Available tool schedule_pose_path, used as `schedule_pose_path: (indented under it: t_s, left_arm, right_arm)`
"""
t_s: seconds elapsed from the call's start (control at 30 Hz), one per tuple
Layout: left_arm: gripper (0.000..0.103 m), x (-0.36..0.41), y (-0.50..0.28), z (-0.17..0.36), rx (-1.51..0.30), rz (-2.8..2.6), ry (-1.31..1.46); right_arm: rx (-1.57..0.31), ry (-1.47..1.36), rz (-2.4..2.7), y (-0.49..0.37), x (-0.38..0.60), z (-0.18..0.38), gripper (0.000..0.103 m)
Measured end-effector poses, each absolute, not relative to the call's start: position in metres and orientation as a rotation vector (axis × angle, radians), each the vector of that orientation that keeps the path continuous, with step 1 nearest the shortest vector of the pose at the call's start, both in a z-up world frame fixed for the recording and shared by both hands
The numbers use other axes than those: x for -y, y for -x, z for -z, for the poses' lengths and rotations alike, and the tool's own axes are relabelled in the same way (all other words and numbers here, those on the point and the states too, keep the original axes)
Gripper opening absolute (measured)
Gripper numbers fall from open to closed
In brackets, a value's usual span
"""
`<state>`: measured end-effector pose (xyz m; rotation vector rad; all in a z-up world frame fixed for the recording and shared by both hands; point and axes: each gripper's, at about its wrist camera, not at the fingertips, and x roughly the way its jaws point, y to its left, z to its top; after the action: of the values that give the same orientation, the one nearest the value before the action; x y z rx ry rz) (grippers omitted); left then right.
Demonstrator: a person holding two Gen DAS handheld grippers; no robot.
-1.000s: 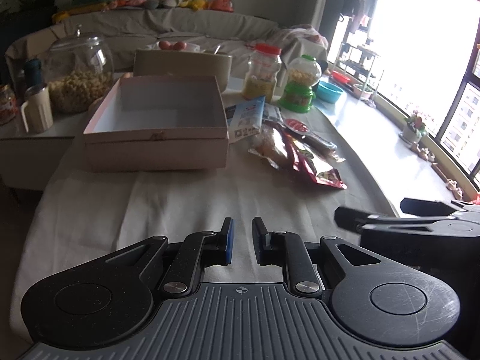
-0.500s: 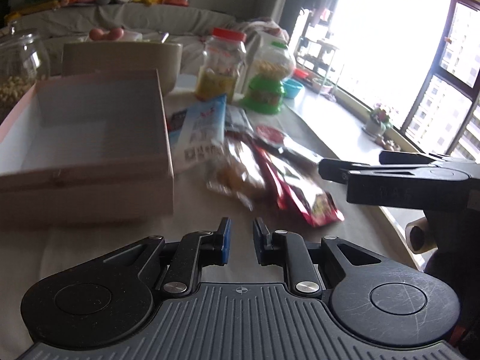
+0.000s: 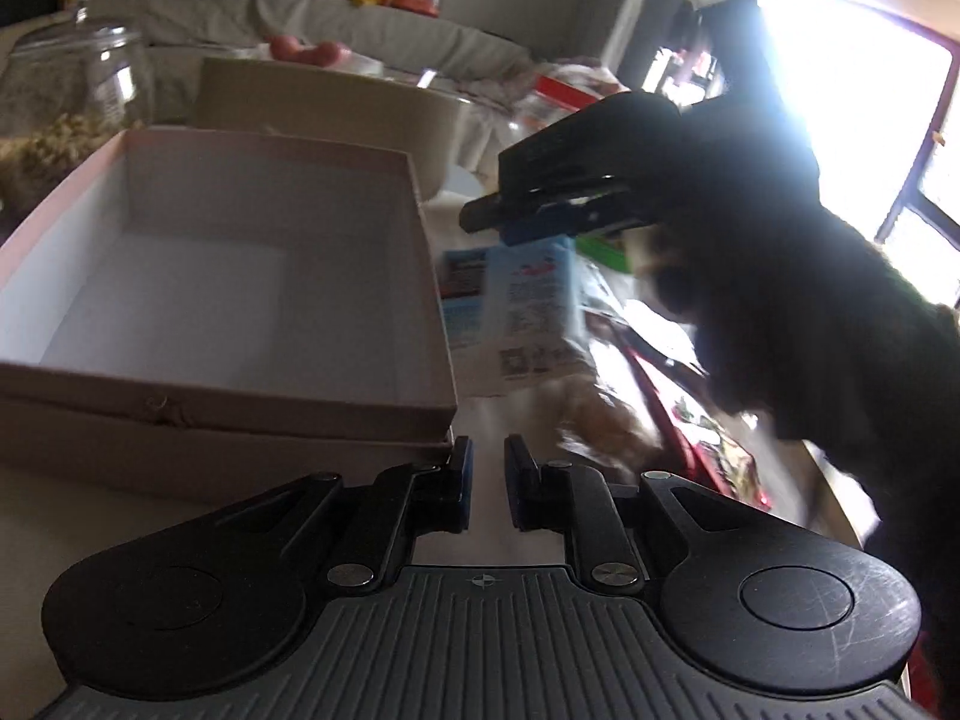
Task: Organize snacks
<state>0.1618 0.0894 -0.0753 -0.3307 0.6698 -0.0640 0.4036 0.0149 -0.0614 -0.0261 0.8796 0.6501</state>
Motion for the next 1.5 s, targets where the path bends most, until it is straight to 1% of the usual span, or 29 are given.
schedule_pose_path:
  t_s: [0.17,0.33,0.4,0.53,0.7,0.73,0.8,1.0,1.13,1.17,1.2,1.23,1.27,1.3,1.37,1.5]
  left_arm:
    - [0.017,-0.113,-0.154,0.076,-0.657,0.027,0.376]
    - [0.016,-0.127,-0.15,0.078,-0.654,0.009,0.41]
    - [0.016,-0.129,-0.145,0.077,-0.656,0.019,0.418]
    - [0.016,-0.136,-0.132,0.079,-0.652,0.043,0.461]
    - [0.016,-0.146,-0.135,0.085,-0.651,0.053,0.505]
    - [0.015,-0.146,-0.135,0.086,-0.652,0.05,0.503]
    - [0.016,-0.145,-0.133,0.085,-0.648,0.048,0.502]
    - [0.016,-0.146,-0.119,0.082,-0.621,0.075,0.478]
    - [0.016,-0.15,-0.113,0.083,-0.631,-0.001,0.482]
    - [0.016,-0.154,-0.111,0.082,-0.622,-0.027,0.494]
    - [0.016,-0.158,-0.11,0.082,-0.611,-0.053,0.502]
    - [0.016,-0.161,-0.109,0.081,-0.601,-0.072,0.505]
    - [0.016,-0.164,-0.111,0.079,-0.591,-0.09,0.505]
    - [0.016,-0.168,-0.113,0.079,-0.584,-0.107,0.497]
    - [0.016,-0.17,-0.122,0.076,-0.583,-0.123,0.472]
    - [0.016,-0.166,-0.143,0.076,-0.592,-0.086,0.438]
  right_arm:
    - [-0.933,0.048,-0.627,-0.425,-0.046,0.084,0.024]
    - [-0.911,0.114,-0.587,-0.446,-0.076,0.095,0.024]
    - [-0.917,0.164,-0.596,-0.445,-0.086,0.099,0.027]
    - [-0.94,0.25,-0.691,-0.422,-0.088,0.095,0.024]
    - [-0.956,0.349,-0.801,-0.366,-0.066,0.09,0.024]
    - [-0.972,0.355,-0.824,-0.354,-0.059,0.09,0.021]
    - [-0.962,0.378,-0.861,-0.331,-0.049,0.088,0.02]
    - [-1.005,0.319,-0.97,-0.28,-0.016,0.087,0.02]
    - [-0.991,0.3,-0.992,-0.26,-0.009,0.079,0.021]
    - [-0.964,0.283,-0.979,-0.259,-0.006,0.074,0.025]
    - [-0.924,0.278,-0.959,-0.258,-0.003,0.069,0.034]
    - [-0.879,0.275,-0.937,-0.256,-0.002,0.063,0.045]
    - [-0.833,0.264,-0.91,-0.257,-0.001,0.056,0.052]
    - [-0.797,0.235,-0.887,-0.26,0.001,0.05,0.061]
    - [-0.765,0.163,-0.866,-0.266,0.006,0.042,0.061]
    - [-0.795,0.113,-0.801,-0.297,-0.012,0.046,0.061]
